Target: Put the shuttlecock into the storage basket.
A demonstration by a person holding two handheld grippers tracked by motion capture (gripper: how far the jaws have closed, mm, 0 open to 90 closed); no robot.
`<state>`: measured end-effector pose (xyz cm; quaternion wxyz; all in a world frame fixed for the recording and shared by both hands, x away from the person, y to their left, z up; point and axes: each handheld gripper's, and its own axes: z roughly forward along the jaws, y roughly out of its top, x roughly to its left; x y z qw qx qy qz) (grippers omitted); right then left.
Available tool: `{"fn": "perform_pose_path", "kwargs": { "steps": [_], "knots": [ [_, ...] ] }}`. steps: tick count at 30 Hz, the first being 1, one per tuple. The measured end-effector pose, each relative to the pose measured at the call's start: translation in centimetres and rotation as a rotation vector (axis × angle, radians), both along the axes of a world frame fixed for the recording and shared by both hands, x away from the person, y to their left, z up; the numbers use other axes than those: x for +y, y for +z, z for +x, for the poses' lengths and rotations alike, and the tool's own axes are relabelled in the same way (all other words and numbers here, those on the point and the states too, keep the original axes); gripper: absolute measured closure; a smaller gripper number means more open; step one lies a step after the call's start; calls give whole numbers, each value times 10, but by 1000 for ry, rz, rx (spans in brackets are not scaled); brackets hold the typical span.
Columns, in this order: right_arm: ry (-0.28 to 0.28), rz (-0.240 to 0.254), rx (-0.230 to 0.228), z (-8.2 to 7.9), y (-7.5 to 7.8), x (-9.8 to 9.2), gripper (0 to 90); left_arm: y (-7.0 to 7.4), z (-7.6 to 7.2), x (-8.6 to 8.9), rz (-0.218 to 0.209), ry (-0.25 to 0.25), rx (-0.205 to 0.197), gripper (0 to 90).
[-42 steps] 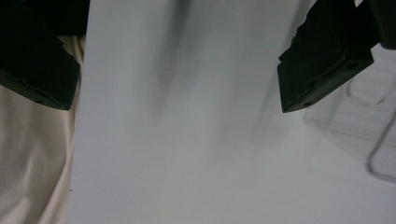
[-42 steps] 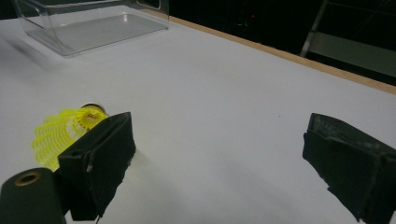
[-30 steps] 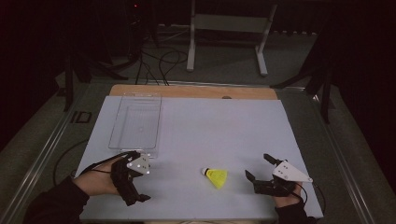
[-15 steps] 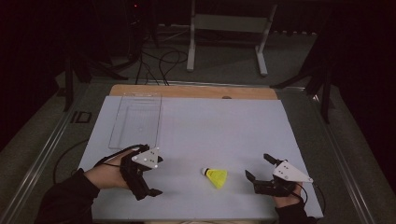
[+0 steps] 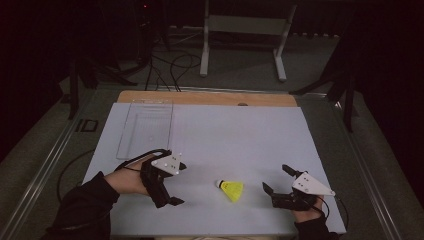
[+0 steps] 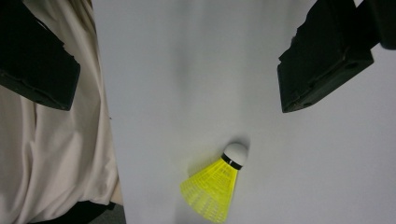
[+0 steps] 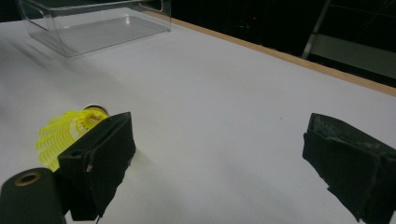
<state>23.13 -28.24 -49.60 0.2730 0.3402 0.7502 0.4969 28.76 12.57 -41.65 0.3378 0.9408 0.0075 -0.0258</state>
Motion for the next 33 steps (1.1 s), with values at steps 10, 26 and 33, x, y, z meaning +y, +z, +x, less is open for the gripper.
{"fn": "perform_pose_path", "kwargs": {
  "steps": [10, 26, 33],
  "knots": [
    [2, 2, 0, 0, 0, 0, 89, 1, 9, -25, -34, -58, 6, 0],
    [6, 10, 1, 0, 0, -1, 89, -1, 23, -61, -65, -142, -34, 0],
    [8, 8, -1, 0, 0, -1, 89, -10, 35, -82, -56, -165, -35, 0]
  ]
}}
